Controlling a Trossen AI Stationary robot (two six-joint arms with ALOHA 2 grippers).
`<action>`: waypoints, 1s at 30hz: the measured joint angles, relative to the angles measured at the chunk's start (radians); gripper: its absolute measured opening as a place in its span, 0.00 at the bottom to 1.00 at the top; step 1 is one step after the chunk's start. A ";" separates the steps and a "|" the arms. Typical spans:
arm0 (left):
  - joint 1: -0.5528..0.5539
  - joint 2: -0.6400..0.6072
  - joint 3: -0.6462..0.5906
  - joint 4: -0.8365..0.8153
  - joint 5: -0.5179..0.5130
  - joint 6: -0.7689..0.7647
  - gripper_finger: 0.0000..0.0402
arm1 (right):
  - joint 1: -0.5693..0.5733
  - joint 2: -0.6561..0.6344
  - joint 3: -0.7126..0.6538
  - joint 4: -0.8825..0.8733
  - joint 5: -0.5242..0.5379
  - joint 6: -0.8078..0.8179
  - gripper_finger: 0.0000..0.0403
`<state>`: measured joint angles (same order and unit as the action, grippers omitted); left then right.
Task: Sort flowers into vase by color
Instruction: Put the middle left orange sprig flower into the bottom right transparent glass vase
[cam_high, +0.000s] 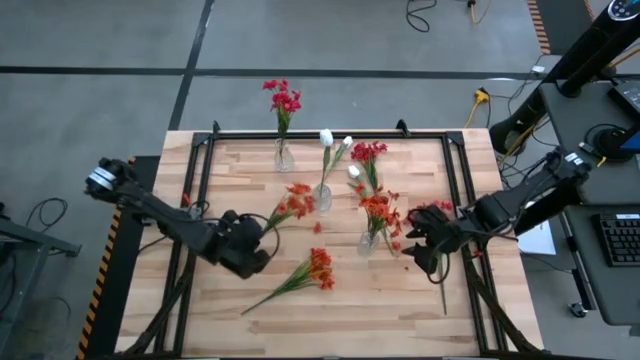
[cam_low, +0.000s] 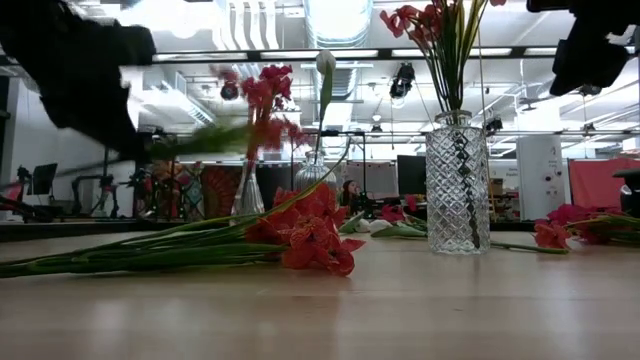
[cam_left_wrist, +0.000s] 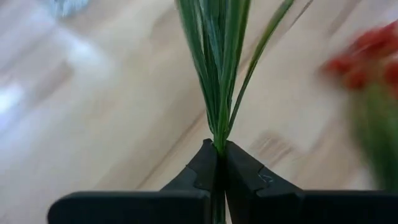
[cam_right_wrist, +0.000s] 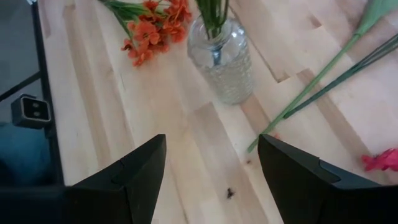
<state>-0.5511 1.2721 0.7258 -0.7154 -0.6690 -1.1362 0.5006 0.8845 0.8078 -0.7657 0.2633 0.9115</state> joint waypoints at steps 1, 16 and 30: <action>-0.021 -0.024 0.000 0.001 -0.033 0.003 0.00 | 0.010 0.000 0.000 0.000 0.001 0.012 0.61; -0.163 -0.203 0.000 0.291 -0.343 0.423 0.00 | 0.164 0.001 -0.008 0.017 0.220 0.030 0.60; -0.164 -0.178 -0.024 0.738 -0.343 0.928 0.00 | 0.248 0.016 -0.030 0.243 0.457 -0.206 0.60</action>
<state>-0.7149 1.0943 0.7013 0.0229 -1.0116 -0.2078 0.7491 0.9002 0.7780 -0.5231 0.7207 0.7056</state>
